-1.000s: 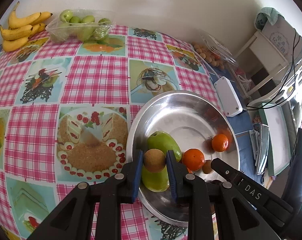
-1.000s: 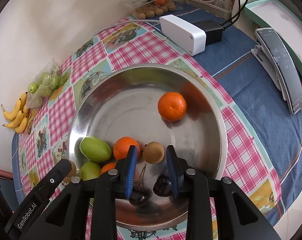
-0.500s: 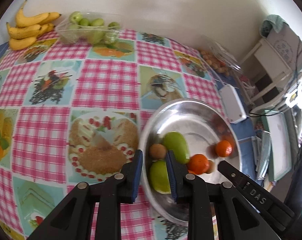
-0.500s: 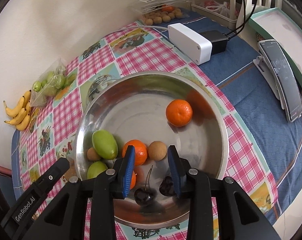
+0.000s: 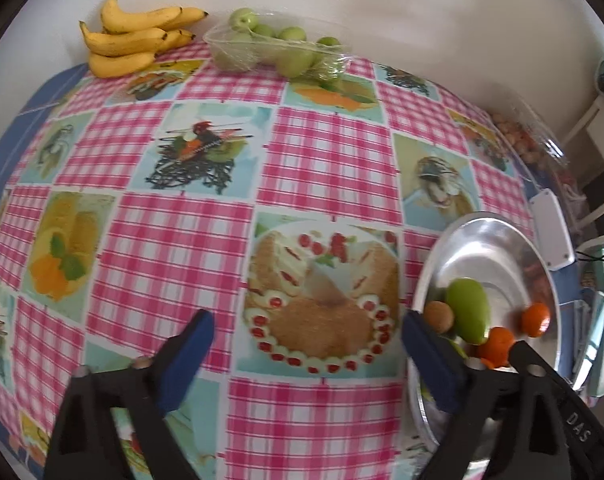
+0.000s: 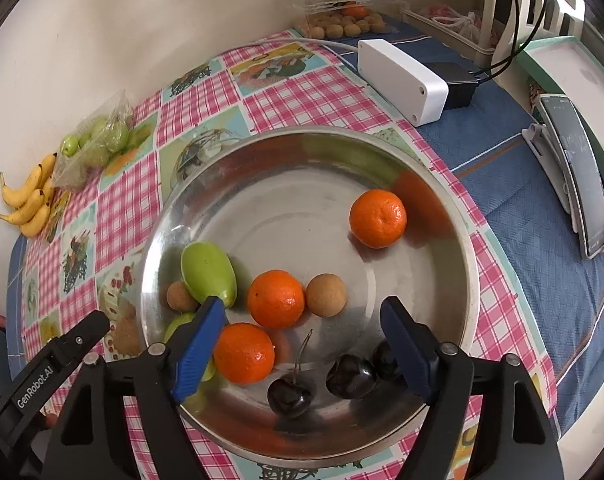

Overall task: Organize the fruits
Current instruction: 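Open the left tool over the bowl while the right tool releases its brown fruit, then withdraw both open tools back from the bowl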

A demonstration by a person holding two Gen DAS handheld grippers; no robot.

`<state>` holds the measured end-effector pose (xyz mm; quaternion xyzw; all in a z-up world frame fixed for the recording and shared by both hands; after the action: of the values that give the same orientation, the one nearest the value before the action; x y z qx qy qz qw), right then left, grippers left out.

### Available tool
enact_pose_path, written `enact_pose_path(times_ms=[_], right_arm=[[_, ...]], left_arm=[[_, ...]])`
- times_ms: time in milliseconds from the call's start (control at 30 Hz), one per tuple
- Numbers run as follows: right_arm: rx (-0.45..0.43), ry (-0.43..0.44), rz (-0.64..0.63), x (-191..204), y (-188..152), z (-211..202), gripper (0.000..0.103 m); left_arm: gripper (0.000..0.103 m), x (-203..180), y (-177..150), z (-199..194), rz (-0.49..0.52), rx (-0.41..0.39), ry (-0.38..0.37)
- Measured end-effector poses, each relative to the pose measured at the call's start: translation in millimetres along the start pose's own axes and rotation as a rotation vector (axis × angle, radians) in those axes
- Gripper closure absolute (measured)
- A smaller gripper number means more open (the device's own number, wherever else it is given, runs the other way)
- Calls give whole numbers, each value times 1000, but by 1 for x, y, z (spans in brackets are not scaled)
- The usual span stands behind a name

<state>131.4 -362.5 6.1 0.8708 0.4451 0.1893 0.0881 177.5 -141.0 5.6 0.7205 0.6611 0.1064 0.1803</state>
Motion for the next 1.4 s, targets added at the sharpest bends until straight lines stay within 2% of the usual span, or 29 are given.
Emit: enact_pose_path(times_ms=[100,400,433,467,500,1033,1233,1400], right_arm=[[0,-4,-10,1,1,2,17],[18,-18,-37,4,-1,8,16],[15,-18,-40,4,-1,8,12],[8,-22,-44,4,0,7,1],[0,-25,-49,4,-1,6,0],[2,-21,-70,7,1,6,0],[4,-11,-106,12,0,3,0],[-6,-11,-132,16,-4,-2,0]], left_arm=[[1,2,0,2,5,-4,19],[0,8,-2,3,14,-6,87],[0,8,-2,3,19,-6,99],[0,9,-2,3,21,-4,102],[0,9,-2,3,22,-5,104],[0,10,-2,5,37,4,131],[0,6,0,-4,93,-38,161],[0,1,-1,-19,115,-79,126]])
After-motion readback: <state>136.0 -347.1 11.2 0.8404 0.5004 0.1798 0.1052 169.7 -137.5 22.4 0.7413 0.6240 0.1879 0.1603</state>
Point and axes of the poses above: each gripper's, at about its wrist camera, not at the fingertips, and z roughly the way its jaws point, x to its left, y to its top, the point moved 4 cm from there along z, roughly the way its jaws point, and after that the axes turned 10 degrees about z, right-handed, at the moved point
